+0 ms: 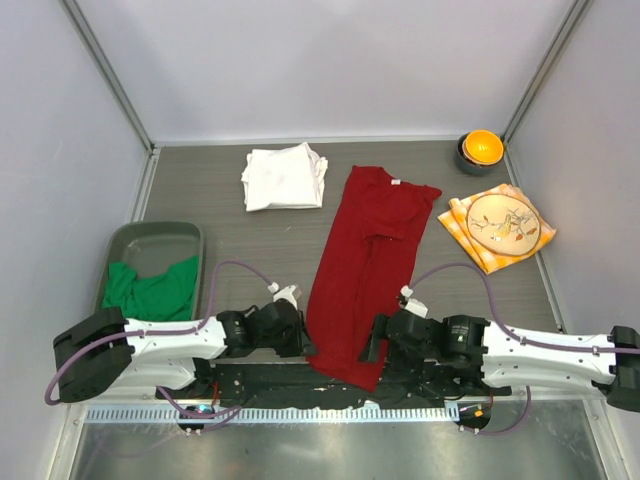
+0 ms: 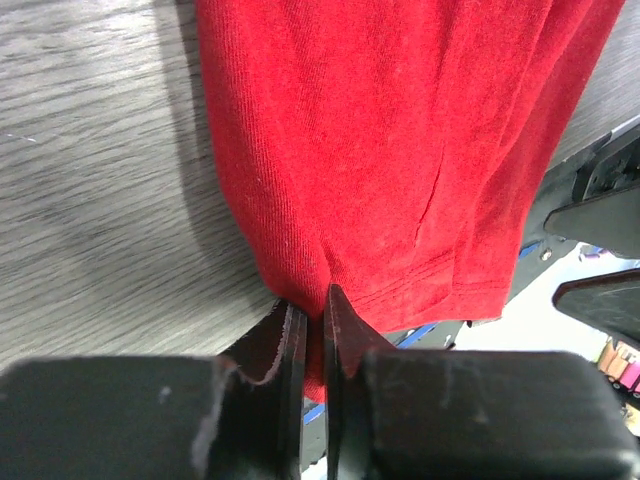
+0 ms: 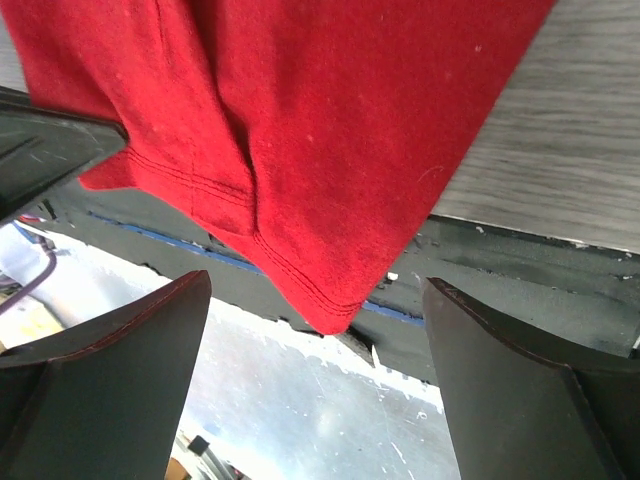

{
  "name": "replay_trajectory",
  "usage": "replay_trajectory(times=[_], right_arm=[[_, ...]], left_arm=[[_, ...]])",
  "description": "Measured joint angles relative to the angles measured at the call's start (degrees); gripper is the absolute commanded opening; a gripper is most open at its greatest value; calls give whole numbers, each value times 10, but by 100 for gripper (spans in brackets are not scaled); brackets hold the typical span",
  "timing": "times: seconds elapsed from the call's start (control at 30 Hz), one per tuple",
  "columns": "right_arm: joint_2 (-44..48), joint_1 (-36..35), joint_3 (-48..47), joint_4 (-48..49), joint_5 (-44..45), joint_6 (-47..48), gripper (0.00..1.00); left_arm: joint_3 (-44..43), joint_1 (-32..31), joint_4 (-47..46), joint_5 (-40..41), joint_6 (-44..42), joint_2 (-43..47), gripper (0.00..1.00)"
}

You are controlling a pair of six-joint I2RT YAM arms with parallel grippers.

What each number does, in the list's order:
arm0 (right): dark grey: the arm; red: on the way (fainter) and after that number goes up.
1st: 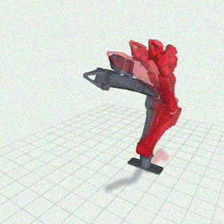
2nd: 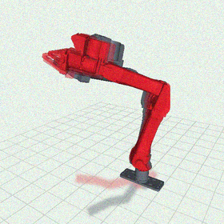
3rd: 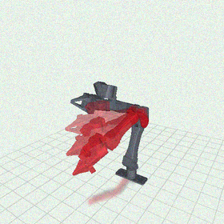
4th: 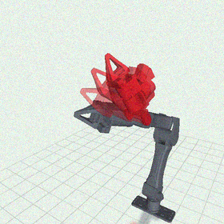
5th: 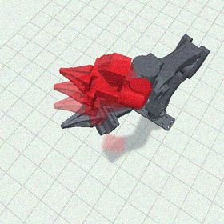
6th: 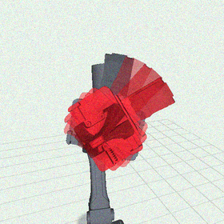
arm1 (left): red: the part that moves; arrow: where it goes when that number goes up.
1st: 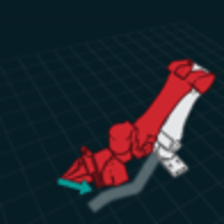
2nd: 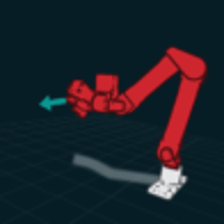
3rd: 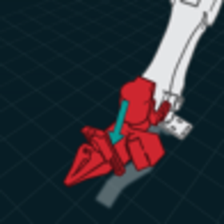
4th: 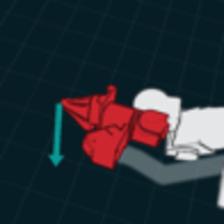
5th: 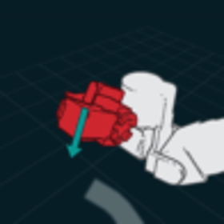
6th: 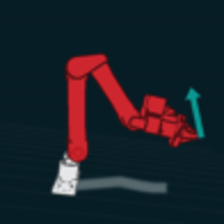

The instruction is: Fold and stack the t-shirts

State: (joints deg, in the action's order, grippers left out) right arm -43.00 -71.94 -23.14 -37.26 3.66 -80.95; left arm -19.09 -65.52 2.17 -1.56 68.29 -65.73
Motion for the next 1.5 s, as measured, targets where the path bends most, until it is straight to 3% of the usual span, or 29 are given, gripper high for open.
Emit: replay_trajectory(times=[0.23, 0.83, 1.23, 1.37, 1.5], right_arm=[[-11, -31, 0, 6, 0, -29, 92], [-78, -67, 23, 84, 3, -74, 72], [-96, -68, 45, 131, 10, -94, 38], [-111, -68, 52, 154, 17, -97, 4], [-120, -68, 51, 156, 26, -100, 1]], left_arm=[[0, 2, -15, -6, 0, -9, 7], [20, 20, 15, -6, -3, 41, 7], [27, 31, 32, -11, -13, 62, 8], [26, 32, 20, -17, -15, 52, 8], [20, 33, 18, -21, -22, 43, 8]])
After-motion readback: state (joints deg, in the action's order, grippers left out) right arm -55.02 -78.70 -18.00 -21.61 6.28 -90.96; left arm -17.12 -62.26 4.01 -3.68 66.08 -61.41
